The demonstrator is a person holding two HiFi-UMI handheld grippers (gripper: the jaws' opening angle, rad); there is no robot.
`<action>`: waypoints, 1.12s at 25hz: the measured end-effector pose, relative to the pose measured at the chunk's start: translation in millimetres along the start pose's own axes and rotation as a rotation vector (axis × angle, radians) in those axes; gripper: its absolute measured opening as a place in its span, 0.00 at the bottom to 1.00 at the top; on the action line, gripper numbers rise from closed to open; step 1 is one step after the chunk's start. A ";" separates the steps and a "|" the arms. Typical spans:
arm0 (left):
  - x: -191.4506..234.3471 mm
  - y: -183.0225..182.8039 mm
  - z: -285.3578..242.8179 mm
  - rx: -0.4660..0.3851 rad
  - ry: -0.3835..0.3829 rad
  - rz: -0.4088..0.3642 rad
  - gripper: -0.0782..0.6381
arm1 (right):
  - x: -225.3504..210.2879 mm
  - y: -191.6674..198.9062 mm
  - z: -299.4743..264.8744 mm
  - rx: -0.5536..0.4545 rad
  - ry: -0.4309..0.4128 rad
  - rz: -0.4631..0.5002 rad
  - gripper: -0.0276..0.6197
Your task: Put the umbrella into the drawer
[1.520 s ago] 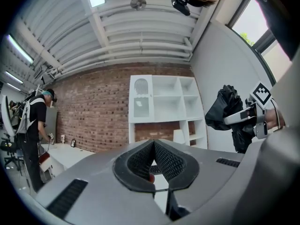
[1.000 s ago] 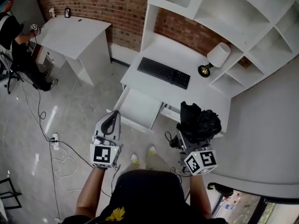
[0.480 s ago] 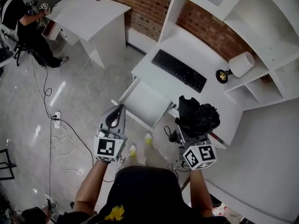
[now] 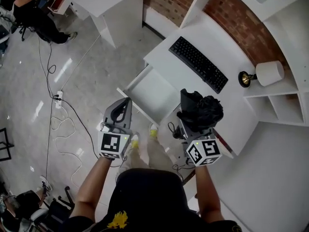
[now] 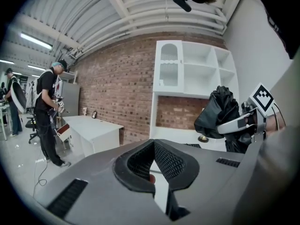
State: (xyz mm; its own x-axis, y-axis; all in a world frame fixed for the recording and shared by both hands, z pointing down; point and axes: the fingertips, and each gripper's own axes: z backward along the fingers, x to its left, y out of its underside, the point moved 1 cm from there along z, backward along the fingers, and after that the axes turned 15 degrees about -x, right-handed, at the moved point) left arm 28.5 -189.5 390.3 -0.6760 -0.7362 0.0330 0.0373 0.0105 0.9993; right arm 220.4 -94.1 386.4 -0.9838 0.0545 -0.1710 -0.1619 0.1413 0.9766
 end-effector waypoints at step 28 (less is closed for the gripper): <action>46.4 156.9 -34.9 0.143 -0.253 0.139 0.13 | -11.1 175.9 -145.9 0.309 -0.235 -0.001 0.47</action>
State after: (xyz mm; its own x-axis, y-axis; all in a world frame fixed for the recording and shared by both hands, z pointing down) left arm 28.7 -245.6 547.9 -0.8338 -0.5296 0.1558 0.0509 0.2073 0.9770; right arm 191.6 -214.1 579.1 -0.9333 0.2743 -0.2316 -0.0963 0.4303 0.8976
